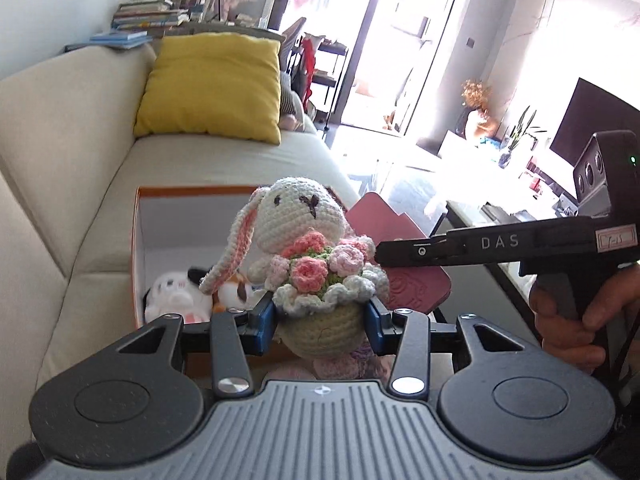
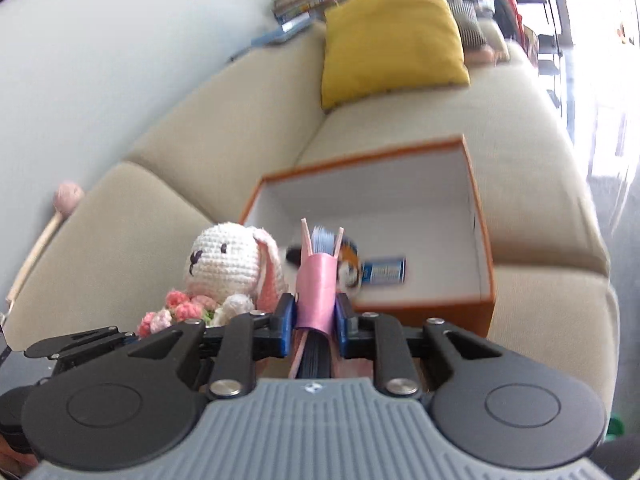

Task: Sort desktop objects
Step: 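Carry the bunny and pink wallet into the box with both grippers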

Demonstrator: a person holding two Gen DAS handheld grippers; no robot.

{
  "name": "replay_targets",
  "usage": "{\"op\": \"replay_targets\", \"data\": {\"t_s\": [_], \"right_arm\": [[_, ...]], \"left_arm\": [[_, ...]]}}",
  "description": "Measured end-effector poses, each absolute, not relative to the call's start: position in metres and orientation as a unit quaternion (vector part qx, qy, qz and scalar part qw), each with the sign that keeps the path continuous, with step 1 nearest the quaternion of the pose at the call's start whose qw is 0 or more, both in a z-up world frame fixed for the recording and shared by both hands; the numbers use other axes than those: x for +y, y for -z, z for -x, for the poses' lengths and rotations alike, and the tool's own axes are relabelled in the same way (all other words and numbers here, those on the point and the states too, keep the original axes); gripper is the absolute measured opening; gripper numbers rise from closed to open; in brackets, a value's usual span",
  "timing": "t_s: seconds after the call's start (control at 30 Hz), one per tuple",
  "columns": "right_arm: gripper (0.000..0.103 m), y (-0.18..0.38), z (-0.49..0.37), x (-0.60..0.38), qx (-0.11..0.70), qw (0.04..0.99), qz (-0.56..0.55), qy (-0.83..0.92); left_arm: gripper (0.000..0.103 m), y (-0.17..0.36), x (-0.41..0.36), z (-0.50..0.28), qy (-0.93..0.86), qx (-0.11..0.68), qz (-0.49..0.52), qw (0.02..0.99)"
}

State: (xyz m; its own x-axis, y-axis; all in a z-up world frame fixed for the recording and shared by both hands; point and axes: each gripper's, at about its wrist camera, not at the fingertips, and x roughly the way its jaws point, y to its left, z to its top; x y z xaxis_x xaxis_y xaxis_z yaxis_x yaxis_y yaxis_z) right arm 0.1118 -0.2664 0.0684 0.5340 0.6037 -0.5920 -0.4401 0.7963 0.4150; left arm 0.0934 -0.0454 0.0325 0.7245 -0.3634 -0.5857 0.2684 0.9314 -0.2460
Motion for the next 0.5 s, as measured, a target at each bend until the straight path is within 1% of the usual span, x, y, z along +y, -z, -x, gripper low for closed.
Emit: {"op": "replay_targets", "data": {"t_s": [0.1, 0.2, 0.33, 0.5], "right_arm": [[0.022, -0.08, -0.134, -0.268, 0.349, 0.889, -0.101, -0.279], [0.022, -0.079, -0.157, -0.266, 0.34, 0.9, -0.094, -0.257], [0.022, -0.059, -0.188, -0.261, 0.357, 0.902, -0.081, -0.23], [0.022, -0.022, -0.218, -0.257, 0.398, 0.89, -0.072, -0.212]], "left_arm": [[0.051, -0.04, -0.048, -0.134, 0.173, 0.319, 0.082, 0.928], [0.051, -0.03, -0.057, -0.176, 0.186, 0.337, 0.095, 0.918], [0.051, 0.009, -0.069, -0.214, 0.183, 0.393, 0.098, 0.896], [0.051, 0.053, -0.072, -0.228, 0.181, 0.456, 0.117, 0.863]]}}
